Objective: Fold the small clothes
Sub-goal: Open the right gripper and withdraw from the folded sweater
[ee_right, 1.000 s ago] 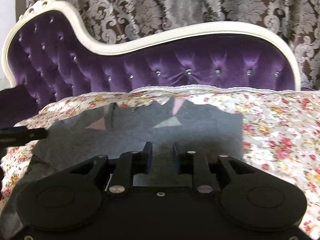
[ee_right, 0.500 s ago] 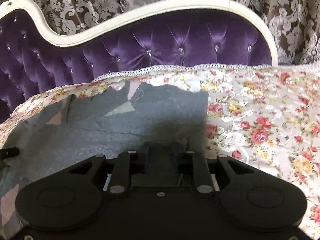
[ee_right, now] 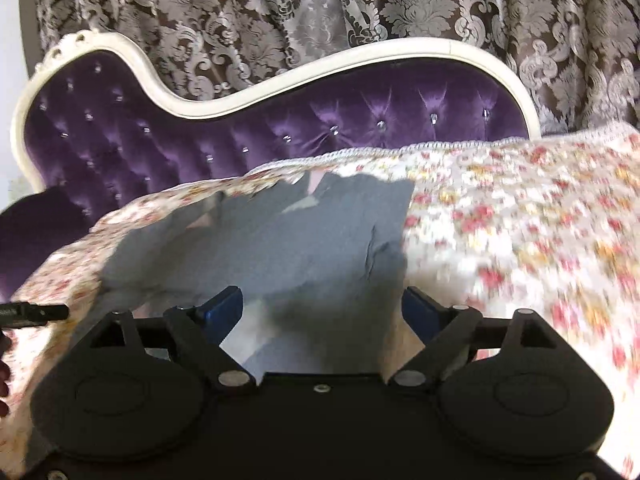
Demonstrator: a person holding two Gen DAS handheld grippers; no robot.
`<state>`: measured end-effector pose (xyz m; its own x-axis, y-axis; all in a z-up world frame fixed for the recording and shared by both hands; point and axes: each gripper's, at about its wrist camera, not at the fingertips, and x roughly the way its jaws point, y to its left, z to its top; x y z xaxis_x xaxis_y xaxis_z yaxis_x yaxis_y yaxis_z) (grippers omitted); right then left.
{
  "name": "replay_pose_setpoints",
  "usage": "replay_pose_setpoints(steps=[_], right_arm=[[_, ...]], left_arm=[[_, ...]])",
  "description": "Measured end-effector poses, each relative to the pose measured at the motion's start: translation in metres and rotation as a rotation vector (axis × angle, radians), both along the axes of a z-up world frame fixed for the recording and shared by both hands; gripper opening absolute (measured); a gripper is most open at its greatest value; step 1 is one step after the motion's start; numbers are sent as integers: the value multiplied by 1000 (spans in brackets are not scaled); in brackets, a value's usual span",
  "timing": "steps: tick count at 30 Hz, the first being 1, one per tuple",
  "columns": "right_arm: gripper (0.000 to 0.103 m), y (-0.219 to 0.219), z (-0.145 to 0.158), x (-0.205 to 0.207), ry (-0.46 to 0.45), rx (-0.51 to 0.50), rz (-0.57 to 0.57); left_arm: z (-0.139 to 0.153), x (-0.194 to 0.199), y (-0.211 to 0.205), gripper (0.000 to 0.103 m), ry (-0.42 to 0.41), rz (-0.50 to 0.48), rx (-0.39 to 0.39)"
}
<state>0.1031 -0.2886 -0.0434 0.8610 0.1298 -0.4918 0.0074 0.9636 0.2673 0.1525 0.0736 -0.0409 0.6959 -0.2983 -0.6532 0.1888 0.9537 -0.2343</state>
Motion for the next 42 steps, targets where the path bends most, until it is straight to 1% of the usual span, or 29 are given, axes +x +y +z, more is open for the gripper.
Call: replay_pose_setpoints(steps=[5,9,12,15,18,22,24,29,32,35,38,42], right_arm=[[89,8,-5,-45,32,54,37],[89,15,-10,-72,52,67,50],[89,17,-15,-89,70,72,57],[90,17,-21,-100,86,105,65],[90,21,-28,-107,103,122,75],[91,25,-36,-112,112,160,87],[92,28,-38,-113,108,161,90],[95,31,-40,-111,100,179,94],[96,31,-41,-109,98,190,96],[101,30,-42,-106,96,206,110],[102,31,-43,-104,97,210,117],[102,28,-45,-100,95,245,117]], left_arm=[[1,-46,-4,103,5,-44,-3],[2,-73,-4,103,-1,-42,-12],[-2,-89,-7,103,4,-55,5],[-7,-100,-13,103,15,-75,22],[-15,-106,-17,103,39,-86,15],[-22,-109,-17,103,63,-79,6],[-25,-109,-15,103,73,-72,-7],[-29,-108,-14,103,70,-75,-33],[-29,-103,-19,103,68,-89,-35],[-30,-97,-24,102,65,-100,-29],[-31,-91,-28,102,73,-99,-16],[-33,-88,-28,102,81,-109,-14]])
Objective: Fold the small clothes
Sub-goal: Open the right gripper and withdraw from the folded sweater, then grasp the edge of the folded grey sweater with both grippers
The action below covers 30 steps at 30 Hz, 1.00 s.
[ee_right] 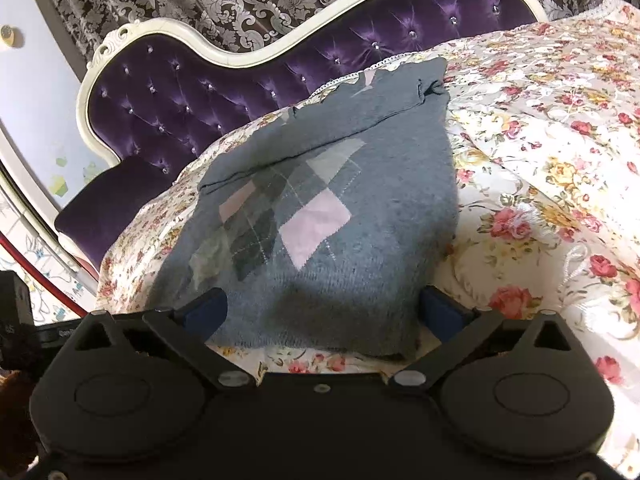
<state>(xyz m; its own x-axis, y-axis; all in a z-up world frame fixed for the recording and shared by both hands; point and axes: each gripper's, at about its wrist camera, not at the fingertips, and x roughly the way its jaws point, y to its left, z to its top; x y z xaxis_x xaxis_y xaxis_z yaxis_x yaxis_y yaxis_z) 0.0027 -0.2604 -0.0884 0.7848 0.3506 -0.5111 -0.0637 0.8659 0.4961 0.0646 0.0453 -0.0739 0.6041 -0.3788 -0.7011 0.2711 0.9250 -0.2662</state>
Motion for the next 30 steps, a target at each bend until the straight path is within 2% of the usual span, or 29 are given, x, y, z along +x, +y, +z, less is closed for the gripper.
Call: replay_pose_setpoints(steps=[9,14,15,16,19,23,24,27,30], right_arm=[[102,-5,-2,2,2,62,-6],[101,-3,-1,2,19,55,-4],[96,-3,0,2,22,44,-9],[88,-2,0,2,25,33,-11],[72,-1,1,2,37,10,-18],[56,-2,-1,2,54,22,-16],[47,-1,-2,2,60,17,-18],[43,-3,-4,2,64,32,-27],[29,-5,-5,1,75,47,-39]], left_arm=[[-1,-5,-4,100,-27,-51,68],[2,-8,3,73,-37,-14,92],[3,-8,6,68,-36,-6,87],[4,-8,8,66,-34,-1,82],[6,-7,14,60,-24,6,72],[7,-5,16,51,-11,25,66],[7,-5,17,48,-8,29,67],[9,-4,18,42,-2,37,77],[13,-5,20,41,19,46,60]])
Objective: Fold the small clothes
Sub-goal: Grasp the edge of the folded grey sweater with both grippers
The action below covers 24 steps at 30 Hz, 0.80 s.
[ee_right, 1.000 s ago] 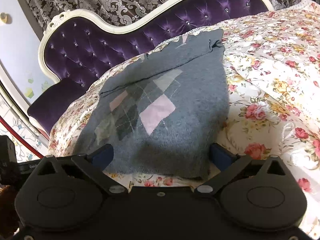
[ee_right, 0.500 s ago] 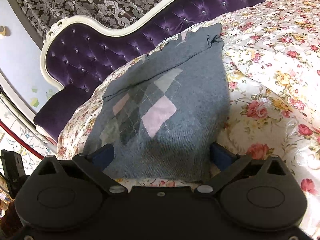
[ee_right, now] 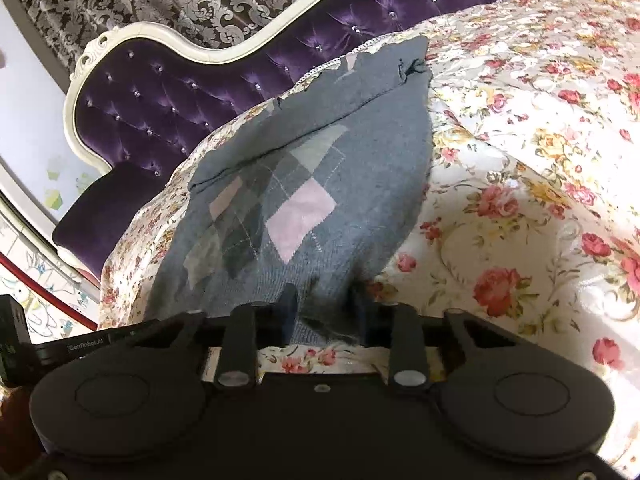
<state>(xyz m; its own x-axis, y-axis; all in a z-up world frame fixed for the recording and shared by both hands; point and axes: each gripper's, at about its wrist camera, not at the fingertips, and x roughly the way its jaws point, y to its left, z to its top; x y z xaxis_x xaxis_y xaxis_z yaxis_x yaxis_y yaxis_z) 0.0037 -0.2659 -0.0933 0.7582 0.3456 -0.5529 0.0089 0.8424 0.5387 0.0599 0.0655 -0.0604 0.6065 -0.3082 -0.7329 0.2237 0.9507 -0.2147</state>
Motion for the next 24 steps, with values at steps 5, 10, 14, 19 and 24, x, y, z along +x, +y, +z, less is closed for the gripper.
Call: replay_pose_setpoints(steps=[5,10,14,19,24], right_arm=[[28,-3,-1,-6,-1,33,-22],[31,-4,-1,-11,-1,33,-41],[51,-3,3,-12,-17,31,-42],[60,6,7,-6,-28,-22,-32],[45,8,9,-2,-20,-60,-25]], left_arm=[[9,-6,-3,41,-4,-42,-33],[1,3,-8,41,20,-38,-7],[-3,7,-9,42,20,-34,-31],[-6,7,-10,41,-8,-36,-44],[-4,7,-1,4,-10,-20,-74]])
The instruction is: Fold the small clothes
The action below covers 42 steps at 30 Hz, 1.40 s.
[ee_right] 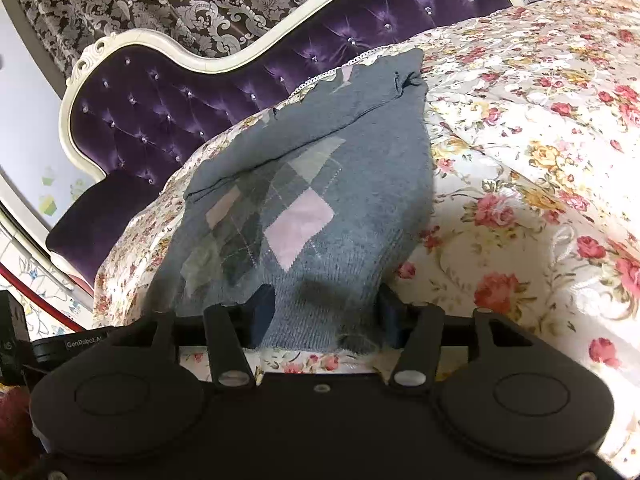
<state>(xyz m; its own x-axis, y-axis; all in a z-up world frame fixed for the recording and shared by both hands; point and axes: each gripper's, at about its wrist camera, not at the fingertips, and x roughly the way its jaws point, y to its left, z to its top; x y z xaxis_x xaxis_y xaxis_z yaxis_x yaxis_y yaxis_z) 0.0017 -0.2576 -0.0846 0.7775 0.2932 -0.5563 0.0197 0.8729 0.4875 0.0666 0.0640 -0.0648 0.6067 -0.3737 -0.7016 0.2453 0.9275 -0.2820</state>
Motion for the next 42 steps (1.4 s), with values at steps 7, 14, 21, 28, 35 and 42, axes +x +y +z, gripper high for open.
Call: replay_pose_setpoints(steps=[7,14,21,28,35,42], right_arm=[[13,-16,15,-8,-25,112,27],[13,-32,61,0,-132,178,46],[13,-36,92,26,-211,200,62],[13,-41,119,70,-292,185,62],[13,-56,132,139,-339,185,27],[13,-71,113,230,-304,160,-35]], left_arm=[[37,0,23,4,-26,16,-178],[87,13,23,4,-111,-22,-239],[117,36,19,4,-169,-26,-261],[141,81,13,4,-238,-22,-275],[148,155,3,4,-274,3,-321],[120,240,-16,4,-229,76,-325]])
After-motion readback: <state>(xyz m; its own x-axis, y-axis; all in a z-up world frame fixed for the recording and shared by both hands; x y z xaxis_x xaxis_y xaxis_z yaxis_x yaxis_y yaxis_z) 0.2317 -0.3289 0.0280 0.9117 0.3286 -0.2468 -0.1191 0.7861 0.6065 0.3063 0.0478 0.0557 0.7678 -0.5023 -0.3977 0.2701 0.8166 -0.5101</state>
